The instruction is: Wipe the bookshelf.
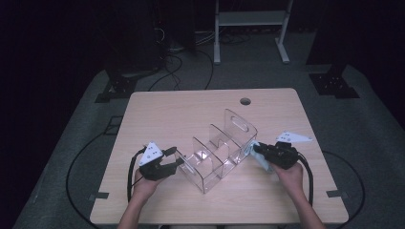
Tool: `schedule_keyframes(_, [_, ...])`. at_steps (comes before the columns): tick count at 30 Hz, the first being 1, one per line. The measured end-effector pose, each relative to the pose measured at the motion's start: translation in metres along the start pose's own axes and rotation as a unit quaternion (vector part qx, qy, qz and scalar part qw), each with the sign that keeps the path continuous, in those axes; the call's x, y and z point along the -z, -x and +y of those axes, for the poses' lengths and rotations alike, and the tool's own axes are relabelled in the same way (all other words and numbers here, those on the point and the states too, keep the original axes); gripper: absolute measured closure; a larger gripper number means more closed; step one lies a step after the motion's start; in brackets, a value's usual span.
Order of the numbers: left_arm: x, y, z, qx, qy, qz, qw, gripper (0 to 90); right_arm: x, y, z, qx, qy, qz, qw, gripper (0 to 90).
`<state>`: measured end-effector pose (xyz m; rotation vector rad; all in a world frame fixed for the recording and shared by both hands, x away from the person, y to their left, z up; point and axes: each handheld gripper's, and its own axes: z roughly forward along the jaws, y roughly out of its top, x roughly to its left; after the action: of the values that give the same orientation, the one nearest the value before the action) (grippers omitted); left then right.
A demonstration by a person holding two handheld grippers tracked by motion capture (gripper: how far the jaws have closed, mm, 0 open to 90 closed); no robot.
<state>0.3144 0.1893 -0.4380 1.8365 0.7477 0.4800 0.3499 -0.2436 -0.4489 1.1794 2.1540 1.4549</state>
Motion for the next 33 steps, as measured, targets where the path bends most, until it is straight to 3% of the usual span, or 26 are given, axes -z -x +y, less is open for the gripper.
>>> schedule_keyframes(5, [0.000, 0.000, 0.000, 0.001, 0.002, 0.000, 1.0000, 46.8, -0.002, -0.001, 0.000, -0.005, 0.004, 0.008, 0.9999, 79.0])
schedule_keyframes(7, [0.000, -0.001, 0.000, 0.002, 0.002, 0.001, 1.0000, 46.8, -0.002, -0.009, -0.002, -0.011, 0.008, 0.029, 0.9995, 78.9])
schedule_keyframes(8, [0.000, -0.001, 0.000, 0.002, 0.001, 0.001, 1.0000, 46.8, -0.001, -0.021, -0.004, -0.008, 0.009, 0.053, 0.9985, 78.9])
schedule_keyframes(9, [0.000, -0.001, 0.000, 0.002, 0.001, 0.001, 1.0000, 46.8, -0.001, -0.021, -0.004, -0.008, 0.009, 0.053, 0.9985, 78.9])
schedule_keyframes(11, [0.000, 0.000, 0.000, 0.002, 0.002, 0.002, 1.0000, 46.7, 0.000, -0.035, -0.006, 0.003, 0.007, 0.077, 0.9970, 79.0])
schedule_keyframes(14, [0.001, 0.000, -0.001, 0.002, 0.003, 0.003, 1.0000, 46.7, 0.004, -0.043, -0.002, 0.035, 0.005, 0.062, 0.9974, 79.1])
schedule_keyframes(16, [0.001, 0.001, -0.001, 0.002, 0.002, 0.004, 1.0000, 46.7, 0.006, -0.036, -0.001, 0.011, 0.015, 0.061, 0.9980, 79.1])
schedule_keyframes(18, [0.001, 0.001, -0.001, 0.002, 0.002, 0.004, 1.0000, 46.7, 0.005, -0.036, -0.003, 0.005, 0.016, 0.062, 0.9979, 79.1])
schedule_keyframes(21, [0.000, 0.001, -0.001, 0.003, 0.004, 0.004, 1.0000, 46.7, 0.002, -0.052, -0.004, 0.035, 0.002, 0.065, 0.9973, 79.1])
schedule_keyframes(23, [0.000, 0.001, -0.001, 0.002, 0.003, 0.004, 1.0000, 46.7, 0.000, -0.064, -0.005, 0.052, -0.006, 0.079, 0.9955, 79.1])
schedule_keyframes(24, [0.000, 0.001, -0.001, 0.003, 0.004, 0.004, 1.0000, 46.7, 0.000, -0.072, -0.005, 0.075, -0.014, 0.082, 0.9937, 79.2])
schedule_keyframes(27, [0.001, 0.001, -0.001, 0.002, 0.003, 0.005, 1.0000, 46.7, 0.002, -0.069, -0.002, 0.080, -0.012, 0.071, 0.9942, 79.2])
schedule_keyframes(28, [0.001, 0.001, -0.001, 0.002, 0.003, 0.006, 1.0000, 46.7, 0.003, -0.063, -0.001, 0.070, -0.007, 0.063, 0.9955, 79.2])
schedule_keyframes(29, [0.001, 0.001, -0.001, 0.002, 0.003, 0.006, 1.0000, 46.7, 0.004, -0.053, -0.001, 0.046, 0.002, 0.057, 0.9973, 79.2])
schedule_keyframes(33, [0.000, 0.002, 0.000, 0.001, 0.001, 0.008, 1.0000, 46.7, 0.001, -0.050, -0.001, 0.032, 0.005, 0.059, 0.9977, 79.2])
